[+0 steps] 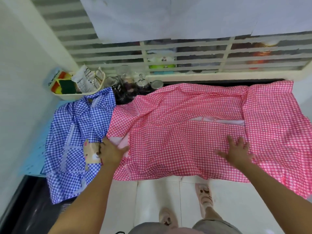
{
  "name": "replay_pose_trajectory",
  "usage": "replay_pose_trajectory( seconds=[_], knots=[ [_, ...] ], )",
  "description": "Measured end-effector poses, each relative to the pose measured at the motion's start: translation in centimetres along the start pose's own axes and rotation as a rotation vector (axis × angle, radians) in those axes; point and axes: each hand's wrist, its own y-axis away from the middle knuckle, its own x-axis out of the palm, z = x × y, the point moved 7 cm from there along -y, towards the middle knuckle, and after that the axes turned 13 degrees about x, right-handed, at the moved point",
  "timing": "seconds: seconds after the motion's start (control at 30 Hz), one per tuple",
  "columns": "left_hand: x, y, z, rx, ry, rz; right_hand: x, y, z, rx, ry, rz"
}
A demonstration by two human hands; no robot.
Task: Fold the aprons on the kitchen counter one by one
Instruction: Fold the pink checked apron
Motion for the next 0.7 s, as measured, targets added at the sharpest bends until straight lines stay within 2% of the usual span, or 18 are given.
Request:
replay_pose_trajectory(
  seconds=[0.17, 0.27, 0.33, 0.47, 0.57, 0.7],
  knots=[
    [1.9, 0.3, -1.4, 0.135, -0.300, 0.153, -0.1, -0.3, 0.0, 0.005, -0.015, 0.013],
    [2.0, 0.9, -1.1, 0.183, -0.340, 0.108, 0.1, -0.3, 0.1, 0.002, -0.016, 0.012],
    [1.2, 0.4, -0.7, 0.228, -0.257, 0.008, 0.0, -0.3, 0.1, 0.002, -0.024, 0.013],
    [-1.4, -1.3, -0.8, 0.261, 0.194, -0.109, 0.0, -0.2, 0.1, -0.001, -0.017, 0.014],
    [-3.0, -2.6, -0.3, 0.228, 0.262, -0.184, 0.1, -0.2, 0.1, 0.000, -0.015, 0.027],
    [-3.0, -3.0, 0.2, 0.221, 0.333, -0.161, 0.1, -0.1, 0.2, -0.001, -0.017, 0.036]
  ],
)
